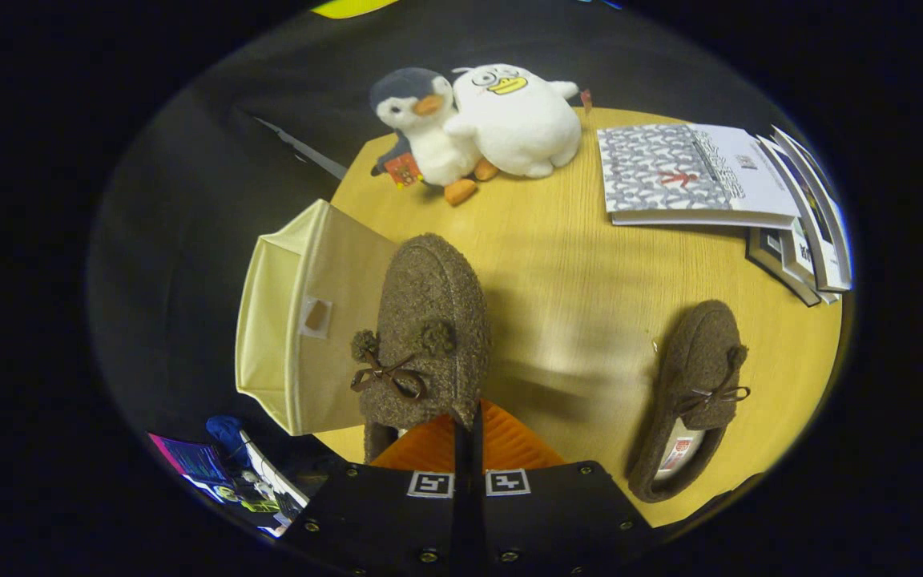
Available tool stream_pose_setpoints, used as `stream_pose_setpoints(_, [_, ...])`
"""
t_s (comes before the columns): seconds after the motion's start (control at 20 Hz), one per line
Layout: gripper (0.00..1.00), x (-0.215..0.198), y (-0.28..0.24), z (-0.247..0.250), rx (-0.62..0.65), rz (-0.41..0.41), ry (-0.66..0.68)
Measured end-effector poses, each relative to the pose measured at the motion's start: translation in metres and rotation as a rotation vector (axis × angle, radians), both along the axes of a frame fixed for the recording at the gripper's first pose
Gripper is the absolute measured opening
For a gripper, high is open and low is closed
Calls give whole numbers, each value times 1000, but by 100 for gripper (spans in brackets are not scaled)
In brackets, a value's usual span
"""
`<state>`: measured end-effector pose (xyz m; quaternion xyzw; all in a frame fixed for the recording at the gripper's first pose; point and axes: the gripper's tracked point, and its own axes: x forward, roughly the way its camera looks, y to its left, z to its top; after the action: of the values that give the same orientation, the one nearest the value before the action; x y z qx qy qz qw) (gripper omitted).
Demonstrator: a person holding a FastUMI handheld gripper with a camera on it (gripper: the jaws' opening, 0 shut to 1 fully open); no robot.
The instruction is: Open the storage box then place both shoes into the box .Put the left shoe in first, then the right shoe, with the right side of both shoes facing outward in a uniform manner.
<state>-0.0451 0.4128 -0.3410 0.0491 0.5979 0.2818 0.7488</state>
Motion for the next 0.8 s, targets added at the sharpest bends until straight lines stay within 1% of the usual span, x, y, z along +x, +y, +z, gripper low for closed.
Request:
stream_pose_setpoints(0.2, [0, -3, 24, 52, 55, 67, -57])
stream_pose_setpoints(0.4, [0, -6, 65, 88, 97, 145, -88])
stream_pose_setpoints(0.6, [0, 4, 117, 103, 113, 220, -126])
stream_pose_setpoints(0.8, [0, 10, 170, 91, 94, 283, -129])
